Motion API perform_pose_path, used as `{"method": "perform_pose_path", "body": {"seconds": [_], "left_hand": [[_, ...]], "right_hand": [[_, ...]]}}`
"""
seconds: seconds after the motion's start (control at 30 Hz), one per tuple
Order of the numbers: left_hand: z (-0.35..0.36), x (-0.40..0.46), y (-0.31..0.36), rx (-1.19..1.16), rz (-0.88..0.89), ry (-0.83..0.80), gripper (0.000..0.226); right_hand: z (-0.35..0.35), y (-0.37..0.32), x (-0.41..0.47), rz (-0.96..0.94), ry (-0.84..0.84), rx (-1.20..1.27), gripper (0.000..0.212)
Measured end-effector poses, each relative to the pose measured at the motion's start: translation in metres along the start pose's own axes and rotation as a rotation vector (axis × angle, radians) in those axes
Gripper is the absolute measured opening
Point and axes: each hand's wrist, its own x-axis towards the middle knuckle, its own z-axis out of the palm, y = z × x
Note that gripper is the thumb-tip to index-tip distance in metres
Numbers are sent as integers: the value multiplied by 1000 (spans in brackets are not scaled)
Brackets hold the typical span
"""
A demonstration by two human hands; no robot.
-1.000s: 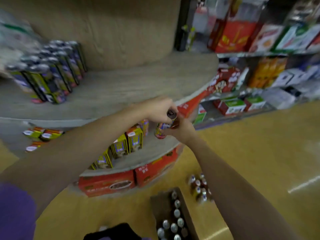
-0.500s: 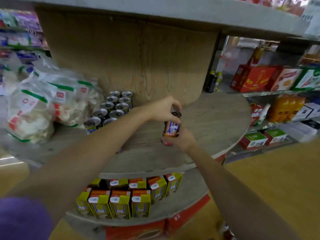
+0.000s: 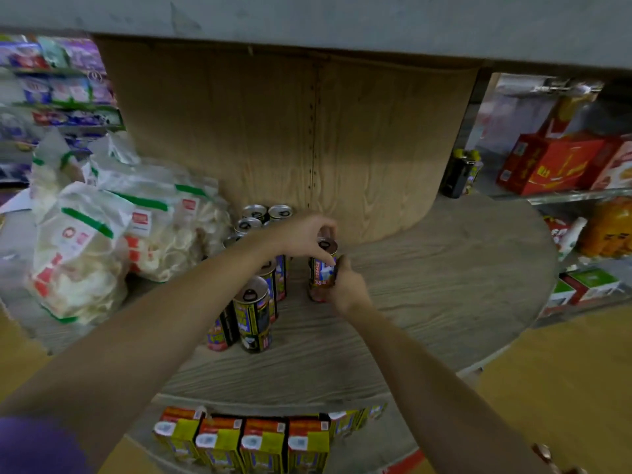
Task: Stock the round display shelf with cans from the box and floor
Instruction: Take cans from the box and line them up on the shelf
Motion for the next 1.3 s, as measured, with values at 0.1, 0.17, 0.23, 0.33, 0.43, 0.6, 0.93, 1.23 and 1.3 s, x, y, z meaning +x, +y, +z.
{"method": "perform_pose_path", "body": {"seconds": [0.1, 0.17, 0.23, 0.33, 0.43, 0.6, 0.93, 1.23, 1.3], "left_hand": [[-3, 13, -11, -6, -40, 7, 43], [-4, 21, -17, 23, -60, 0, 43], [-8, 27, -26, 70, -74, 21, 44], [-16, 33, -38, 98, -132, 65, 41], [-21, 37, -44, 189, -150, 60, 33], [-23, 43, -46, 361, -163, 63, 12], [-23, 42, -47, 342, -266, 76, 28], [-27, 31, -36, 317, -238, 85, 23], [-30, 29, -31, 306, -206, 94, 18]], "right_hand": [[-2, -2, 25, -18, -26, 7, 61], [-3, -3, 42, -32, -38, -6, 62], [-3, -3, 56, -59, -39, -12, 62], [-2, -4, 72, -91, -40, 9, 62], [0, -5, 87, -130, -51, 13, 64], [4, -13, 103, -169, -59, 30, 66], [7, -21, 115, -189, -89, -20, 65], [1, -19, 103, -113, -58, 89, 68], [-1, -18, 94, -95, -45, 113, 64]]}}
